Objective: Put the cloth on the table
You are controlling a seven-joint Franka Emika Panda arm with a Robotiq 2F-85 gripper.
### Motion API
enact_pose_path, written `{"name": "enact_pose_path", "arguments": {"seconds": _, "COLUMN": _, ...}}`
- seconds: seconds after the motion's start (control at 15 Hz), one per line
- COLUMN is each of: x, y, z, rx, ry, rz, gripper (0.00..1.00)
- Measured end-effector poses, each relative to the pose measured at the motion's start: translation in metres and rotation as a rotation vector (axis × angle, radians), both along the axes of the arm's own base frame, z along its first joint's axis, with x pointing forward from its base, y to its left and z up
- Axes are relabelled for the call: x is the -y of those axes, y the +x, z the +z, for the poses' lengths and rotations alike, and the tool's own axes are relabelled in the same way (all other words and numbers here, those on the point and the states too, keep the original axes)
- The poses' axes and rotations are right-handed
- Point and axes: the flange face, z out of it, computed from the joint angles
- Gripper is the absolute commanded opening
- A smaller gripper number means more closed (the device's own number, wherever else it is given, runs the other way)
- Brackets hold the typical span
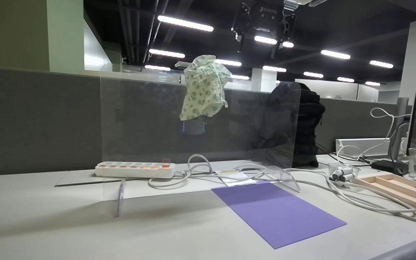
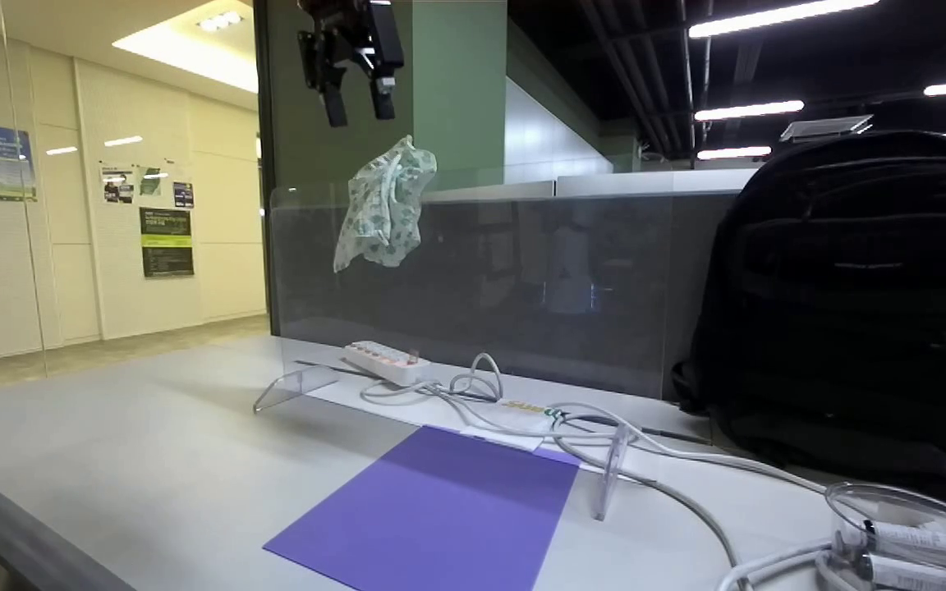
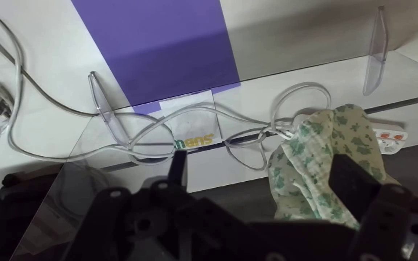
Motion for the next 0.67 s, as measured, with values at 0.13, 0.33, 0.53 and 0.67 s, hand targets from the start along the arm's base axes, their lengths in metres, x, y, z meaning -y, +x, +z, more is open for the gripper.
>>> {"name": "enact_pose_path", "arguments": {"seconds": 0.13, "x": 0.004, "y": 0.002, "z": 0.002, "rx": 0.013, "ry": -0.022, "rz": 0.005, "gripper": 1.00}}
{"name": "enact_pose_path", "arguments": {"seconds": 0.33, "x": 0.017, "y": 0.013, "z": 0.003, "rx": 0.042, "ry": -0.039, "rz": 0.056, "gripper": 1.00}}
{"name": "enact_pose_path", "arguments": {"seconds": 0.53, "x": 0.030, "y": 0.035, "z": -0.001, "rx": 0.088, "ry": -0.066, "rz": 0.136, "gripper": 1.00}}
{"name": "enact_pose_path", "arguments": {"seconds": 0.67, "x": 0.032, "y": 0.052, "z": -0.007, "rx": 0.108, "ry": -0.081, "rz": 0.195, "gripper": 1.00}}
